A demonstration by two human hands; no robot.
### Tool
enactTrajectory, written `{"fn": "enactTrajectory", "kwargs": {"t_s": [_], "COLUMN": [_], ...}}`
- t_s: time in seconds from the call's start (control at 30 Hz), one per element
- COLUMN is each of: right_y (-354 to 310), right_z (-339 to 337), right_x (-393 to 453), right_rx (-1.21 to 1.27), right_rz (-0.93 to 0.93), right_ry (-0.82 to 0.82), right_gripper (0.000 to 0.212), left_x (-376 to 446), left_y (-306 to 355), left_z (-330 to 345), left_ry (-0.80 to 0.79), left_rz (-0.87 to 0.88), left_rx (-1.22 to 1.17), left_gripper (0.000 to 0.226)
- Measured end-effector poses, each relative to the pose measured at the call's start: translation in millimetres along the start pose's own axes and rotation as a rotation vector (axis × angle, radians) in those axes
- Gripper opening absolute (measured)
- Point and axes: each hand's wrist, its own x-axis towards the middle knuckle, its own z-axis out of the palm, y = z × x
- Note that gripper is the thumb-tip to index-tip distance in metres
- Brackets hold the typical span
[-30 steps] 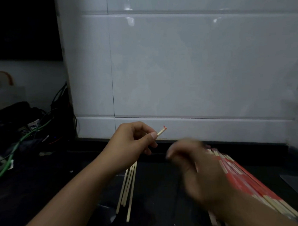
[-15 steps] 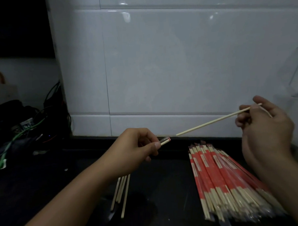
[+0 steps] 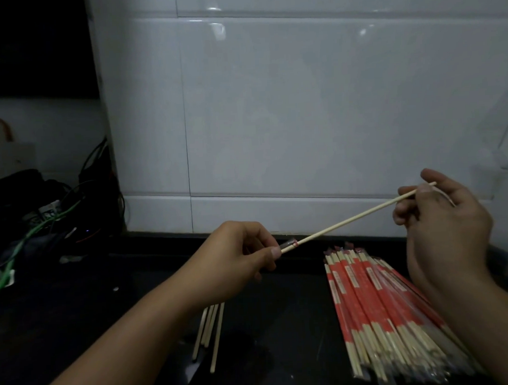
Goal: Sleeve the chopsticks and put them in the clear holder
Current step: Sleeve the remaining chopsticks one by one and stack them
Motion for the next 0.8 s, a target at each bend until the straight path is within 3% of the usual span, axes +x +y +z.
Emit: {"fn": "enactTrajectory", "kwargs": {"t_s": [0.3, 0.47, 0.57, 0.67, 0.73, 0.8], "right_y": [-2, 1, 3, 7, 13, 15], "right_z": [0, 4, 8, 12, 15, 20], "right_x": [-3, -16, -30, -49, -64, -75], "right_rx": [0.002, -0.050, -0.204, -0.411, -0.503, -0.475], "right_rz": [0.021, 0.036, 0.031, 0.013, 0.057, 0.139], "right_ry": [-0.033, -0.139, -0.307, -0.648, -0.877, -0.903], "right_gripper": [0.022, 0.021, 0.021, 0.021, 0.035, 0.048], "left_x": [1, 1, 1, 0, 0, 0], "left_y": [-1, -1, -1, 0, -1, -2], "left_z": [1, 2, 2, 2, 2, 1], "left_ry": [-0.010, -0.009, 0.001, 0.000, -0.004, -0.011], "left_rz": [0.005, 0.027, 0.031, 0.040, 0.042, 0.041], "left_rx": [0.010, -0.022, -0.043, -0.038, -0.022, -0.015], "left_gripper": [0.004, 0.003, 0.003, 0.003, 0.003, 0.003]}}
